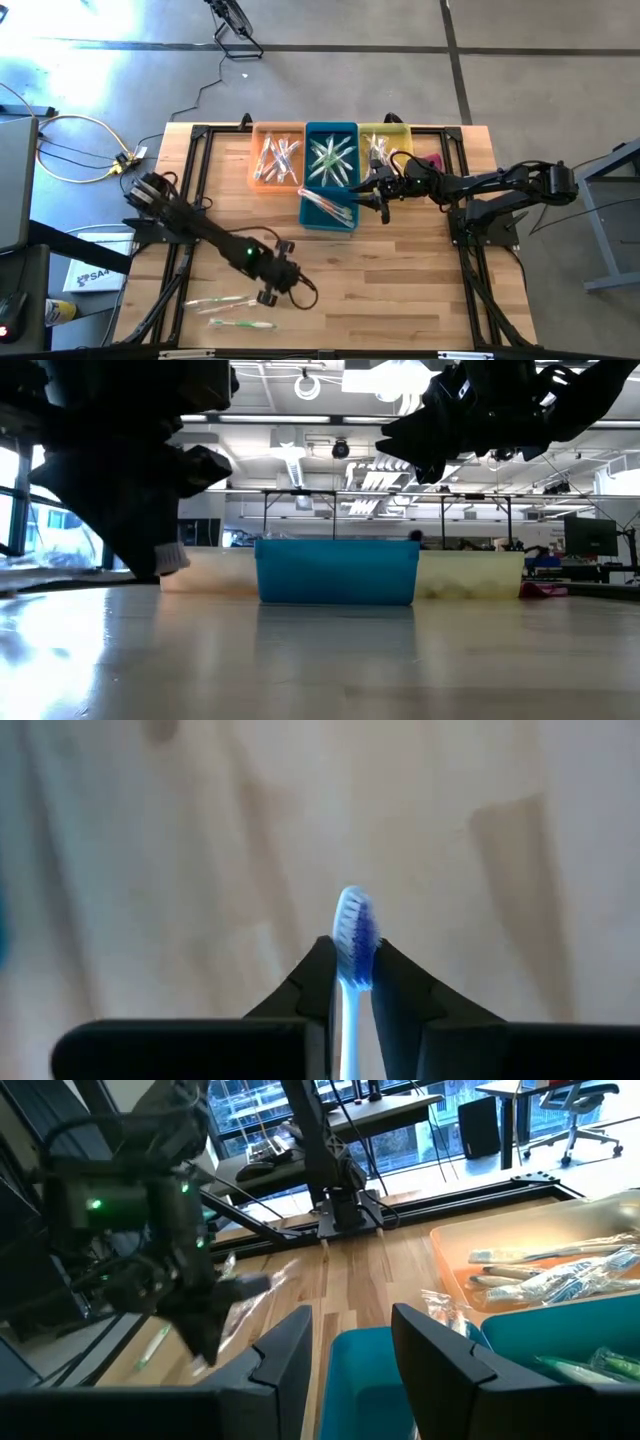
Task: Pick & Place Toothbrushes
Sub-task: Put the violet toothbrush into the yellow bin
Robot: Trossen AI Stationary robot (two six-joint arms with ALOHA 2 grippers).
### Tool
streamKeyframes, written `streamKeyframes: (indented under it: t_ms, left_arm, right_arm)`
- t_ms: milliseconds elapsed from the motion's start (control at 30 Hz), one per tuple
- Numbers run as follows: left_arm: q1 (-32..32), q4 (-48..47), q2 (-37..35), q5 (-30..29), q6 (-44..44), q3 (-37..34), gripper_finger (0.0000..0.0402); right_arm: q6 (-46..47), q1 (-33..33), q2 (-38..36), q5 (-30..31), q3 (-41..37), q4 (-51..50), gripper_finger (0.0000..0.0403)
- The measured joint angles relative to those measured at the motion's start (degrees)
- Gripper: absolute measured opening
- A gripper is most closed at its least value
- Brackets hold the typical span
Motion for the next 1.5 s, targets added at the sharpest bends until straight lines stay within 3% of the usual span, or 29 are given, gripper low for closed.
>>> streamKeyframes:
  t_ms: [200, 467, 800, 900, 1067, 1500]
  left_arm:
    - [6.19, -5.84, -6.7, -0.93, 3.06, -0.07, 0.0035]
    - [15.26, -6.34, -16.45, 1.31, 7.08, -0.04, 0.0035]
    - [28.24, 4.32, -29.2, 7.16, 6.18, 0.06, 0.0027]
    - [31.96, 10.59, -31.43, 9.68, 5.5, 0.02, 0.0019]
    - [37.46, 20.09, -32.06, 14.26, 4.71, 0.04, 0.0001]
    - [46.02, 33.99, -29.57, 24.67, 4.34, 0.0, 0.0002]
  right_arm:
    - [0.03, -0.02, -0.48, -3.34, 0.0, -0.24, 0.0133]
    - [0.07, 0.0, -5.14, -9.41, 0.0, -3.87, 0.0133]
    - [-0.78, 0.36, -9.24, -13.47, 0.02, -8.51, 0.0133]
    - [-3.18, 0.35, -9.12, -11.44, 0.02, -7.85, 0.0133]
    - [-6.67, 0.37, -9.04, -3.07, 0.02, -5.88, 0.0133]
    - [-2.17, 0.35, -8.83, 9.61, 0.02, 5.96, 0.0145]
